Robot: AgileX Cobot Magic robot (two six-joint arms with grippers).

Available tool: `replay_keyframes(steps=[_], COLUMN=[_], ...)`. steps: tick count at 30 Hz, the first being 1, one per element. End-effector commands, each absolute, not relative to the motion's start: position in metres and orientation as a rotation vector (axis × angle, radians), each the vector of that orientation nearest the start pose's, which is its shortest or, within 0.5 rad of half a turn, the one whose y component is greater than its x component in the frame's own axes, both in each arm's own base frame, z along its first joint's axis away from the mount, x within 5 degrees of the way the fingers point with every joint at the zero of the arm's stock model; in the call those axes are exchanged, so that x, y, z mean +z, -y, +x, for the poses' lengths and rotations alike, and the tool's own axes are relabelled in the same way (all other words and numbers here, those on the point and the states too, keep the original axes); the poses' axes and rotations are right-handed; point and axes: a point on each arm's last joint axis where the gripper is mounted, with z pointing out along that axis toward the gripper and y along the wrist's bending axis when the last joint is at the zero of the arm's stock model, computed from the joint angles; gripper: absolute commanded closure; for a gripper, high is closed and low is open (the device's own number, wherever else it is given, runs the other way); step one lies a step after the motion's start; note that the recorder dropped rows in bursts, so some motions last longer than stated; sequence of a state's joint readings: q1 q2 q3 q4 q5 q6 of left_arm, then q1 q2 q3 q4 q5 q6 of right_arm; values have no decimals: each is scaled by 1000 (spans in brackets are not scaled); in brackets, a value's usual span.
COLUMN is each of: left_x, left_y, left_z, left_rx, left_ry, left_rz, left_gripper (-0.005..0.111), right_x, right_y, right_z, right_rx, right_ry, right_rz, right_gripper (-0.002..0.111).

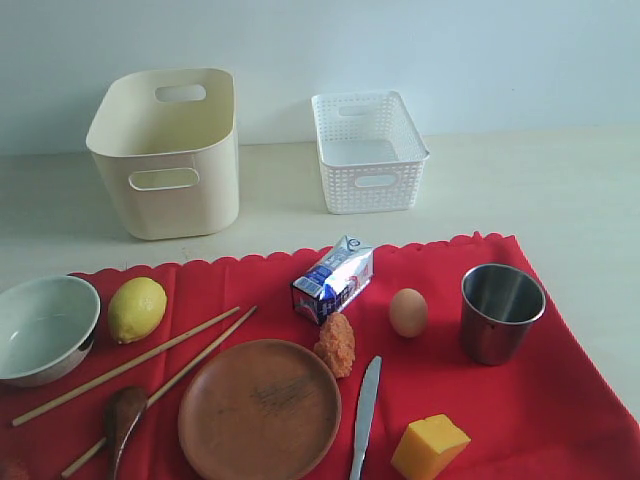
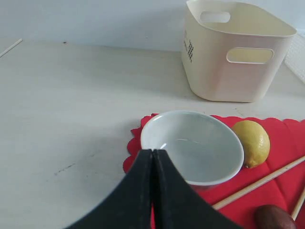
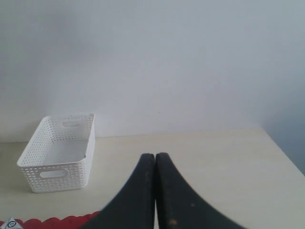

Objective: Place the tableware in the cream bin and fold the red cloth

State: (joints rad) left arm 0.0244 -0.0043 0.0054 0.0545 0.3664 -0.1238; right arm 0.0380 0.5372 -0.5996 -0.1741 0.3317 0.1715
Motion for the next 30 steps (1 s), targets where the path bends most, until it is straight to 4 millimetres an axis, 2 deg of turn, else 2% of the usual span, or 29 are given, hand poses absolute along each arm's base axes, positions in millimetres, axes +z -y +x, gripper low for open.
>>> replay_keyframes(steps=[1, 10, 13, 19, 23, 24, 27, 29, 30], left_x=[181, 181, 181, 181, 181, 181, 181, 181, 181], left_y=[-3, -3, -3, -3, -3, -3, -3, -3, -3], left_z=[53, 53, 53, 53, 53, 53, 53, 53, 53], left_rx=[-12, -12, -12, -12, -12, -12, -12, -12, -12], left_ry=[-1837, -1837, -1837, -1837, -1837, -1837, -1837, -1837, -1837], left_rz=[-101, -101, -101, -101, -101, -101, -101, -101, -101], left_gripper=[107, 107, 107, 107, 107, 107, 107, 107, 107], right_x=[346, 346, 341, 329, 322, 321, 317, 314, 312], right_y=[1, 0, -2, -12, -34, -41, -53, -68, -72], right_z=[112, 113, 113, 129, 161, 175, 205, 236, 243], right_rx=[-20, 4, 103, 197, 369, 437, 488, 514, 513], right_ry=[-1739, -1746, -1794, -1914, -2070, -2111, -2172, -2234, -2249], right_rz=[7, 22, 109, 43, -192, -247, -392, -503, -537], right_gripper=[108, 108, 108, 108, 108, 108, 108, 99, 95])
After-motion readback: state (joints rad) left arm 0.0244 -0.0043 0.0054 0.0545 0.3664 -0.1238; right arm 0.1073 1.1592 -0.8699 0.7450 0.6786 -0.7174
